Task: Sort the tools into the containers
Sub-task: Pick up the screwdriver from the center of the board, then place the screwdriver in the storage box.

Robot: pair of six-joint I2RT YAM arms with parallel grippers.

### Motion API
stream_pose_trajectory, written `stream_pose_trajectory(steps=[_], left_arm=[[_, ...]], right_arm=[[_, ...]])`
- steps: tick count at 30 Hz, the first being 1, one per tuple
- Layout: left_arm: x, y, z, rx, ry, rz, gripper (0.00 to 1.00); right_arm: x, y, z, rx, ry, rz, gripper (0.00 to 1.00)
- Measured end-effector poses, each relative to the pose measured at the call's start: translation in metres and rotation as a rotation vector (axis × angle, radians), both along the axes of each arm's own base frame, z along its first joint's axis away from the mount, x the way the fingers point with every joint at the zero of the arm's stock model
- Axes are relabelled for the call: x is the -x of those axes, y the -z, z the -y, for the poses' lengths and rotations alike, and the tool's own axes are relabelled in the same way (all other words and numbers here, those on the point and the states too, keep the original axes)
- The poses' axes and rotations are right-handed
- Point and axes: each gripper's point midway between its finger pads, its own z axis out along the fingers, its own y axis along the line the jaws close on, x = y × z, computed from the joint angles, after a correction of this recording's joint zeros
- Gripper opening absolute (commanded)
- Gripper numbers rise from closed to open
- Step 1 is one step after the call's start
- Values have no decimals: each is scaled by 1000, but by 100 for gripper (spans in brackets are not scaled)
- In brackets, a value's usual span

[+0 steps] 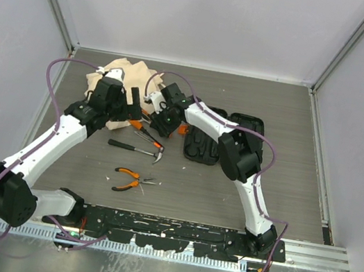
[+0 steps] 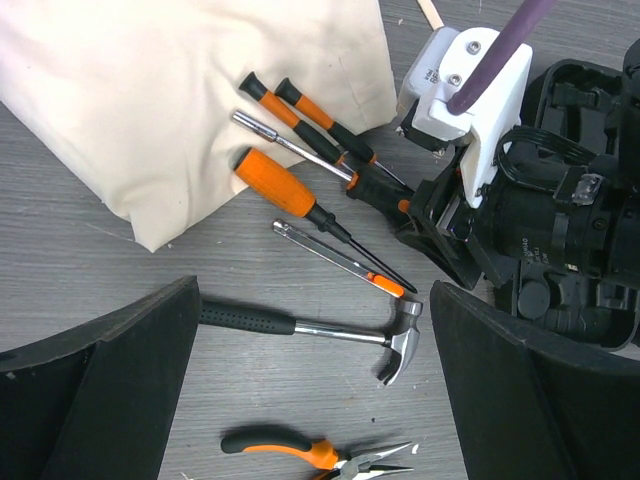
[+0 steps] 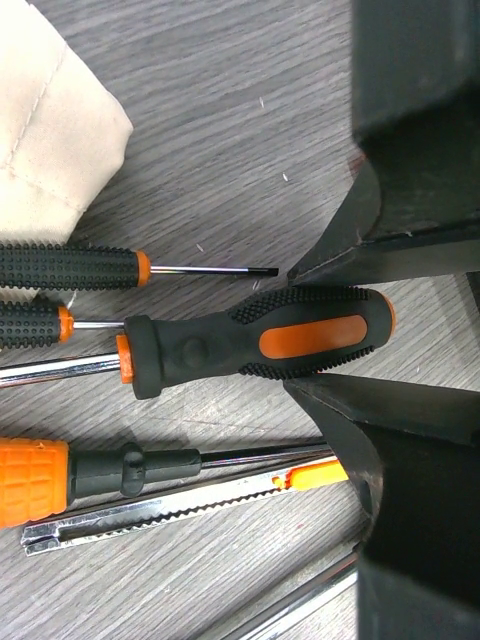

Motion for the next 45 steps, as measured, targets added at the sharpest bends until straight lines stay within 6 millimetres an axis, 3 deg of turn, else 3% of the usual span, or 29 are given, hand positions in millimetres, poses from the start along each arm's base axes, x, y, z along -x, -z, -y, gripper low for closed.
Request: stream_pose_trajectory(steps=[9,18,22,27,35,39,45], left_arm=[[0,-10,-11,-37,-34,38,98],[-3,-33,-24,-55,-90,81,98],[-6,-38,-25,-52,-95,89,98],[-7,-25,-22,-61,-88,49,98],[-8,-20,-14,-37,-51,28,98],[-9,-11,-8,-32,-32,-1,98],[-16,3,0,-21,-18,-49,98]], right_arm=[[8,-12,3,-13,-6,1,22],[23,-90,13,-167,66,88,7],[33,-108,30,-242,152,89,3],[37,-111,73,-319,334,53,1],[36,-127,190,-424,758,80,1],[39,-138,236,-464,954,131,0],[55,-134,265,-489,1141,142,0]])
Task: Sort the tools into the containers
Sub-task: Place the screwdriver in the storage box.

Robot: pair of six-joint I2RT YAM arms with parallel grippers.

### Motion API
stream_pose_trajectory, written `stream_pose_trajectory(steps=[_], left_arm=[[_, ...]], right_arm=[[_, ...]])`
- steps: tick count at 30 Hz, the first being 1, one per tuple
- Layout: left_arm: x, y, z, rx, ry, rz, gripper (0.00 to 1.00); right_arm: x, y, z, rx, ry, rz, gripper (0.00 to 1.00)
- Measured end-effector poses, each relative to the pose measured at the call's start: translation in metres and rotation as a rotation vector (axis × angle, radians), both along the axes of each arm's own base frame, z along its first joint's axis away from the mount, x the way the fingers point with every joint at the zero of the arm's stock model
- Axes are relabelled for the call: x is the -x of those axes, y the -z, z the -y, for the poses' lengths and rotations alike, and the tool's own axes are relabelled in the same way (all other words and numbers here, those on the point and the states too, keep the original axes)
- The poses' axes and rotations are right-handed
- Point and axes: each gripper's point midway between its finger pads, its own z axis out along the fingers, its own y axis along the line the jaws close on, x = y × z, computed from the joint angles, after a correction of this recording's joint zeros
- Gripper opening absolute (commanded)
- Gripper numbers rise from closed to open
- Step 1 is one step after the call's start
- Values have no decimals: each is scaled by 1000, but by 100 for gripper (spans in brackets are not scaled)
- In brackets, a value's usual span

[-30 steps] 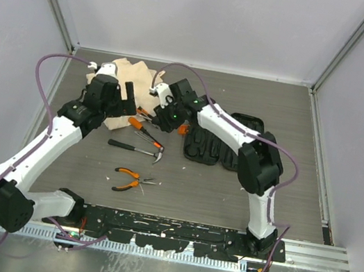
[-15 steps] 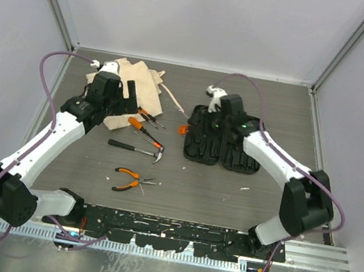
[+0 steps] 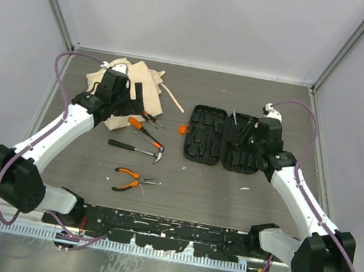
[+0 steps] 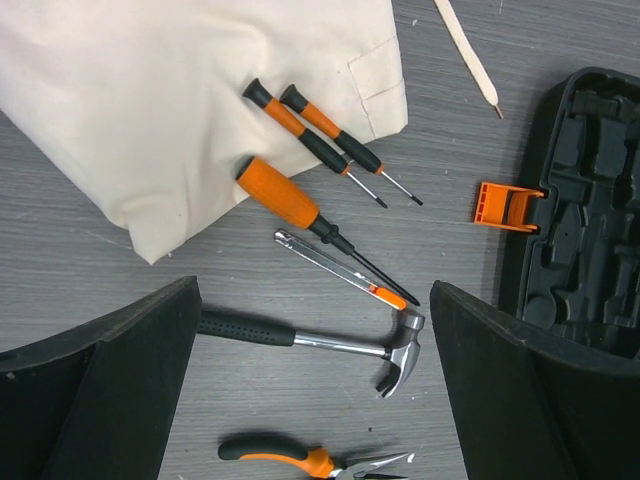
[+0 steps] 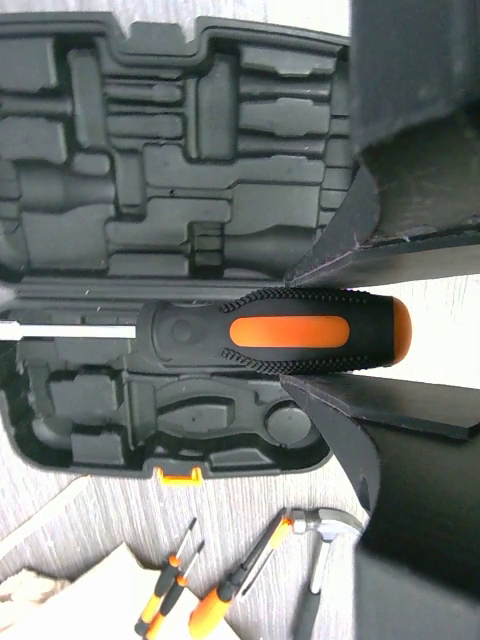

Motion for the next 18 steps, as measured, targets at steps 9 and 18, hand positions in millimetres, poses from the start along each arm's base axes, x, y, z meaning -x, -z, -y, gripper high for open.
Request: stream_pose_trajectory(steps=[9,18], left_arm=[[-6,13,11,21,23,-50,98],[-5,14,16,40,41,-57,98]], right_arm=[[13,39,10,-10,68,-115,1],[19,60,6,-10,51,-184,4]])
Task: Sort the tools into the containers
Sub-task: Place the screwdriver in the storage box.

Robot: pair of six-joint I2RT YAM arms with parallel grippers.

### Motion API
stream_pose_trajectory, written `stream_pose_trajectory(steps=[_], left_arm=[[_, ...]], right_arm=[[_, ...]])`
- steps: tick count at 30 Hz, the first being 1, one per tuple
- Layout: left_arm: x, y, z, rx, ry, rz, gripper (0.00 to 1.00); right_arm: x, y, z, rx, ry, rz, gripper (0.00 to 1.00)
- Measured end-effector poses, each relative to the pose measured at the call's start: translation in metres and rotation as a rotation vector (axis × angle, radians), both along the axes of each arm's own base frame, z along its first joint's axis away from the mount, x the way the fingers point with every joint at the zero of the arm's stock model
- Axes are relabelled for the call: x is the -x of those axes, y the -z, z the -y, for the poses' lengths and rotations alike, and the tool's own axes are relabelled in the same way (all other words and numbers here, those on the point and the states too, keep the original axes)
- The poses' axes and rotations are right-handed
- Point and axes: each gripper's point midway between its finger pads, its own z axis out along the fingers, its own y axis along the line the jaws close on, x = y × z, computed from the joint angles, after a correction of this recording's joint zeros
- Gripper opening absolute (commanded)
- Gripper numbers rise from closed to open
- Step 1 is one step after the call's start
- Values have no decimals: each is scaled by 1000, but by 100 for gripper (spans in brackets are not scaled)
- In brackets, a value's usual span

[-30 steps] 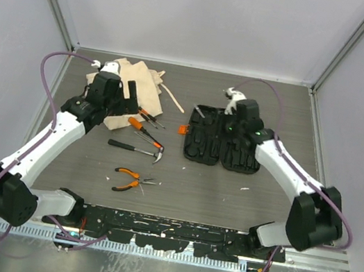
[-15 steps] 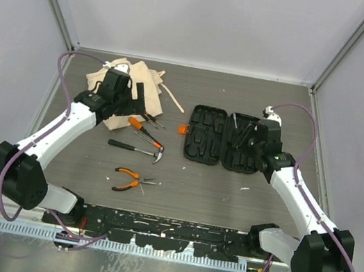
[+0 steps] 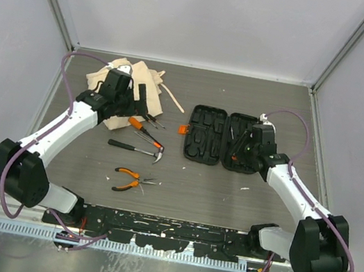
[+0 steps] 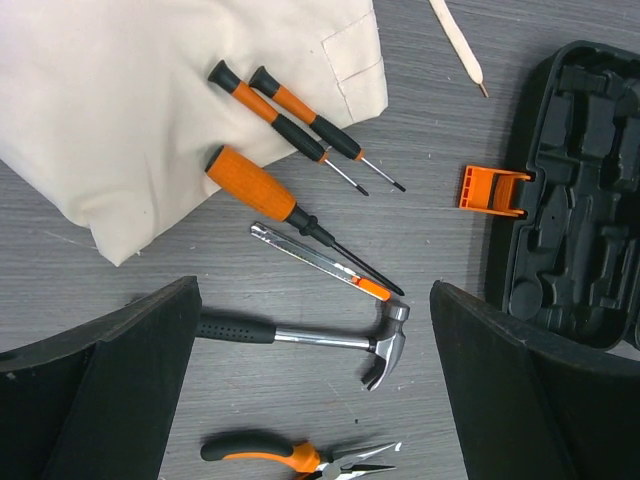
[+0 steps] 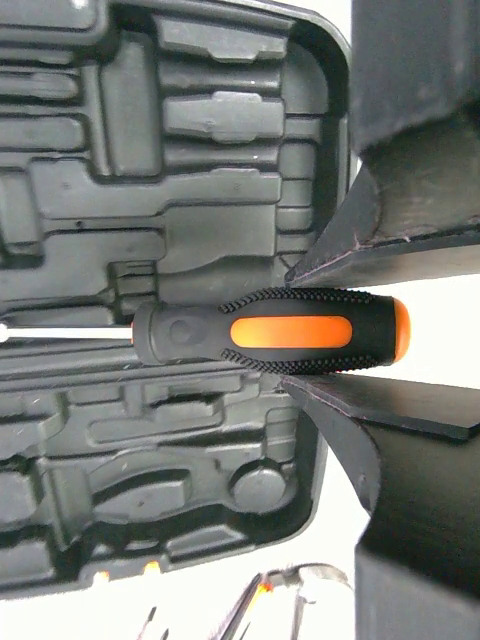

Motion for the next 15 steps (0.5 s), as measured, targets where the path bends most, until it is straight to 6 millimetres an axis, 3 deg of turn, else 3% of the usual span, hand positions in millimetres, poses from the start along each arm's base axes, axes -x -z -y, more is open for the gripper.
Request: stream_pose_trajectory(steps=[6,11,15], left_arm=[[0,2,2,7,4,-9,98],[0,2,5,25,5,-14,98],[0,2,7,33,10,-12,98]], right_arm=[[16,27,1,0,-4,-73,15],[17,31,-1,-11,-8,-86,39],[17,31,-2,-12,-10,-86,47]])
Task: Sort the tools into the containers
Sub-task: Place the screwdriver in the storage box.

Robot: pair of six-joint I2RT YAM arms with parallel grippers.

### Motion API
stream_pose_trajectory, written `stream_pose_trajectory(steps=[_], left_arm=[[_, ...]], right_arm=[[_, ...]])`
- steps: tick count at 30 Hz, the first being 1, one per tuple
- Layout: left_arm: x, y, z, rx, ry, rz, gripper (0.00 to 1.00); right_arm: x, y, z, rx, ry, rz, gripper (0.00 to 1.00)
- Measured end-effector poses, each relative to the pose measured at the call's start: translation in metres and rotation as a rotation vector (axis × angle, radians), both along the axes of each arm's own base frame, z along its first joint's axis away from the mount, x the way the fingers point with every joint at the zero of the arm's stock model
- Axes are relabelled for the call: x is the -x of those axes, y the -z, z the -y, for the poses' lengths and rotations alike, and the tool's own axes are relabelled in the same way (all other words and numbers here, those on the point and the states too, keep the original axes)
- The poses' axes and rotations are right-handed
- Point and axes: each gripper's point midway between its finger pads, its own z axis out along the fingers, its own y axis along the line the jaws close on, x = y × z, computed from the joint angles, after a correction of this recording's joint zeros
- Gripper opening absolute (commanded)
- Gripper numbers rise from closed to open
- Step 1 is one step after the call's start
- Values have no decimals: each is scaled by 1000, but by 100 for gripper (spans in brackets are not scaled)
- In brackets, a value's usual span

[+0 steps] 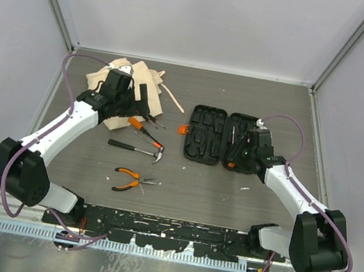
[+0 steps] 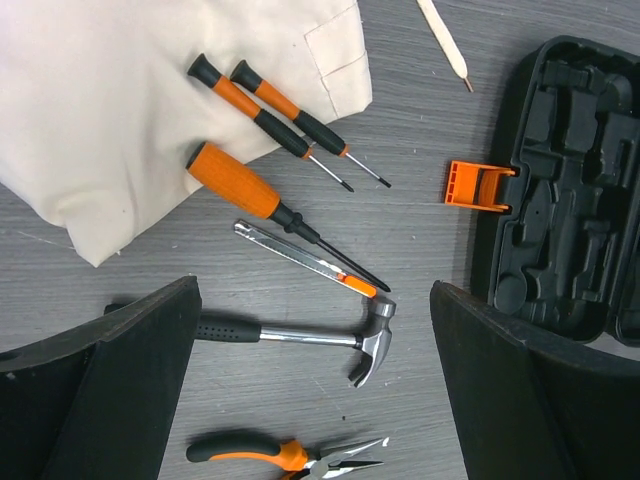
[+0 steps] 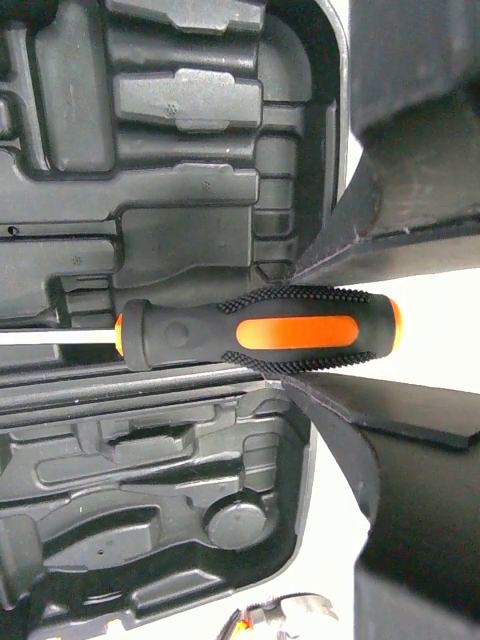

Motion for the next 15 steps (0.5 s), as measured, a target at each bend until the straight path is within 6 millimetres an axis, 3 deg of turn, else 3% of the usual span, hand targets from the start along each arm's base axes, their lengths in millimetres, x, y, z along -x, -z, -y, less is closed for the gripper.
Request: stream_pose_trajectory(steps=[11,15], left_arm=[[0,-1,5,11,16,3,98],[1,-1,7,12,21,3,98]], right_arm=[[-6,6,6,52,-1,-12,52],[-17,-4,9,71,3,24,50]])
